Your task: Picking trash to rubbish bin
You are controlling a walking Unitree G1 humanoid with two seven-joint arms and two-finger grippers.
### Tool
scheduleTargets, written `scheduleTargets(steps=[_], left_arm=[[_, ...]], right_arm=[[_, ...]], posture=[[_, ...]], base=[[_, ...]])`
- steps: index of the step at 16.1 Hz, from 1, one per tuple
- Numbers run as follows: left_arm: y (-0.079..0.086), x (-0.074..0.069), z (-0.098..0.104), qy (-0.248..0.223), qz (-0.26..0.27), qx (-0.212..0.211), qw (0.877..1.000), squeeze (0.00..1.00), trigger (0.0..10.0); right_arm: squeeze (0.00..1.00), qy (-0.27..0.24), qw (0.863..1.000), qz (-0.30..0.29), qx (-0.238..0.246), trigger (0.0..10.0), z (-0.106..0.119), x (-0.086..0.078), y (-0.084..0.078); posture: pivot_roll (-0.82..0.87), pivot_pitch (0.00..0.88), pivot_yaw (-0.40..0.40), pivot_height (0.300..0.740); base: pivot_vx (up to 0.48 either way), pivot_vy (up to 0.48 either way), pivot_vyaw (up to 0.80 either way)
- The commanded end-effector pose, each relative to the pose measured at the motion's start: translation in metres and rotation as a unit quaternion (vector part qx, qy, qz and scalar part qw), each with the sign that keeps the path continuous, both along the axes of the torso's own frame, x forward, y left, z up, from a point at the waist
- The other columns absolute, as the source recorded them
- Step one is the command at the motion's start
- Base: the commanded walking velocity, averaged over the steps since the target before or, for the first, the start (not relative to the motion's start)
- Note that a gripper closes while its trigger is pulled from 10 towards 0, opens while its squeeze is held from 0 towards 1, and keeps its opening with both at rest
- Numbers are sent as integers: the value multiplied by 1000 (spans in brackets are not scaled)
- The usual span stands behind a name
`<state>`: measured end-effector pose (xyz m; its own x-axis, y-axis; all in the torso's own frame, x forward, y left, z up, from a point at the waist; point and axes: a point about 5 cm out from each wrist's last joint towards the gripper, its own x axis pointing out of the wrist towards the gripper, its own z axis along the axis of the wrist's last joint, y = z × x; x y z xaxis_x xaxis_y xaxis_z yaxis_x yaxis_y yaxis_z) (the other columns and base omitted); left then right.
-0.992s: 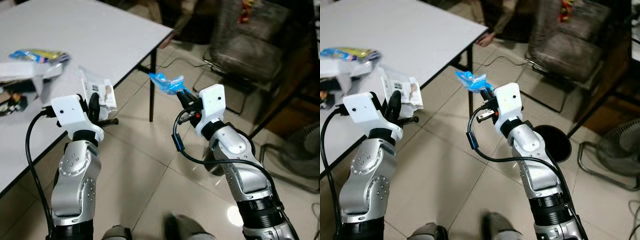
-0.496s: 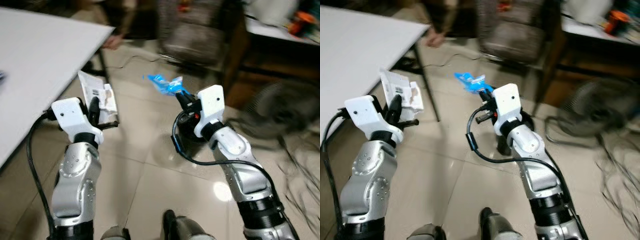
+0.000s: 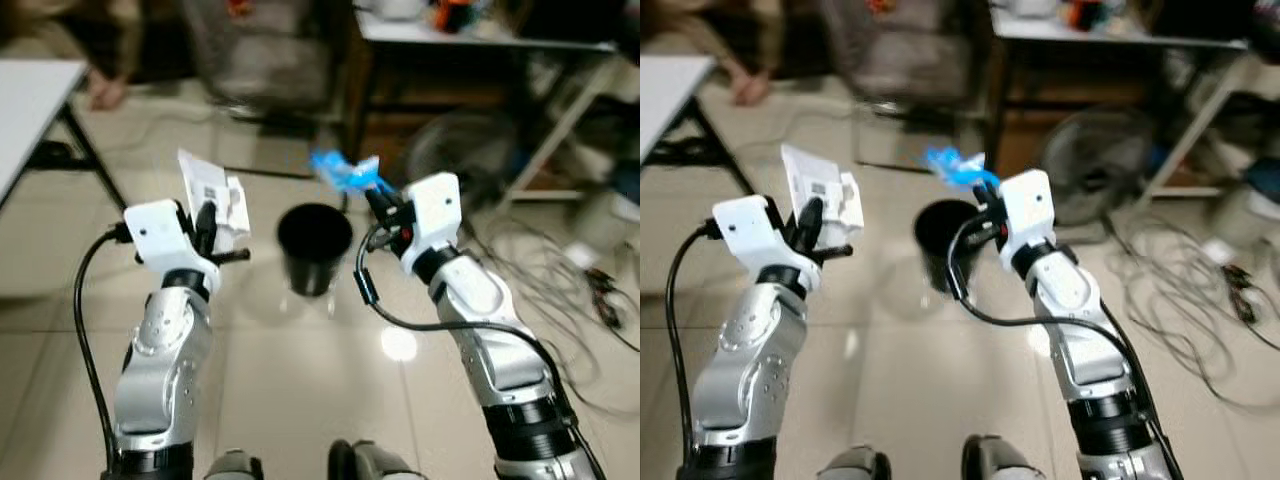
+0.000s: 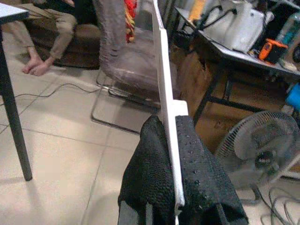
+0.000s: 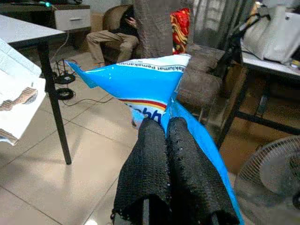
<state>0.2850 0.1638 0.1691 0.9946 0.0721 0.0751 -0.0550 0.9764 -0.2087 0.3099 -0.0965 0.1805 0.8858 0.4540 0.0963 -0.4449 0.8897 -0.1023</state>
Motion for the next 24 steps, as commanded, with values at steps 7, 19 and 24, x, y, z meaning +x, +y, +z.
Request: scheduleTargets(steps=[7,19,24], left_arm=[[6,1,-6,12,-2,3,1000,0,10000],[0,0,-12,29,-30,22,999,0,10000],[0,-1,-12,30,-32,24,999,0,10000]], right_arm=[[0,0,1000,12,0,10000,-1,-4,6],[0,7,1000,9,3,10000,-4,-4,7],[0,5,1000,10,3,10000,-4,-5,7]], posture=[[-72,188,-13,740],[-66,186,-5,740],[-66,187,-6,740]], base=[[70,0,0],[323,0,-167],[350,0,0]])
